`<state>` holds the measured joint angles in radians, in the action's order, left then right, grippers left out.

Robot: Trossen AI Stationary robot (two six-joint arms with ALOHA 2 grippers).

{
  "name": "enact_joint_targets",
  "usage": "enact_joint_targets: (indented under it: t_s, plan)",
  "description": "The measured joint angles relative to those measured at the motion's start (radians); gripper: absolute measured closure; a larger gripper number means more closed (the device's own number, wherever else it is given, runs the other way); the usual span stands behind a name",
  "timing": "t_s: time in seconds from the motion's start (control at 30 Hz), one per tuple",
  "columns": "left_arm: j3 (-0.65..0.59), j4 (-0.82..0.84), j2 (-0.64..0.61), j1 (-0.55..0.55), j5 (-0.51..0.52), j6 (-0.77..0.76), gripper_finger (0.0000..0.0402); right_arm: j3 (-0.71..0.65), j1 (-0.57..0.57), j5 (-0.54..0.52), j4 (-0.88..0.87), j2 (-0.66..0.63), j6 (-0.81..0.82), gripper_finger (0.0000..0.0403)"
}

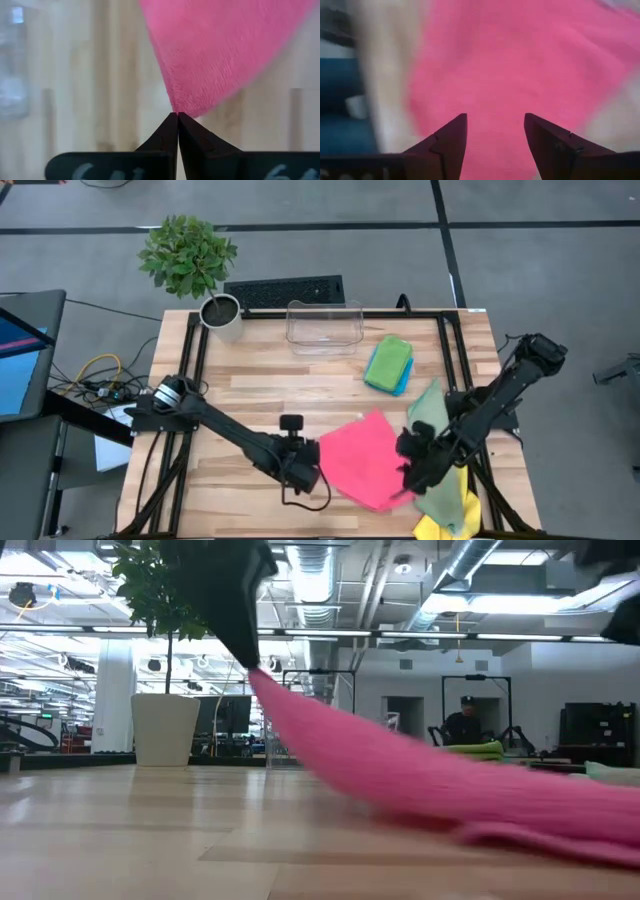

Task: Fold microfiber towels
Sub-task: Fold pink microfiber towel

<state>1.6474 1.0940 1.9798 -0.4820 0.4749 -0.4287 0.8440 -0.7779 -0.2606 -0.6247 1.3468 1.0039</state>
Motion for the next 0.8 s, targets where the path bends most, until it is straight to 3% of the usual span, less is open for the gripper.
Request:
enact_joint_targets:
  t_s: [0.13,0.27,0.47,0.8]
  plan:
    - [0.0,0.004,-0.038,0.012,0.058,0.011,0.0401,0.002,0.017,-0.044,0.256,0.066,-0.235,0.0193]
    - [0.0,-0.014,-0.061,0.067,0.049,0.063,0.0401,0.061,0.06,-0.045,0.328,0.185,-0.402,0.0212]
    - [0.0,-0.029,-0.068,0.182,-0.138,0.119,0.0401,0.237,0.111,0.009,0.305,0.375,-0.542,0.0231]
    - [0.0,-0.024,-0.081,0.304,-0.234,0.248,0.0401,0.481,0.107,-0.019,0.243,0.582,-0.656,0.0234]
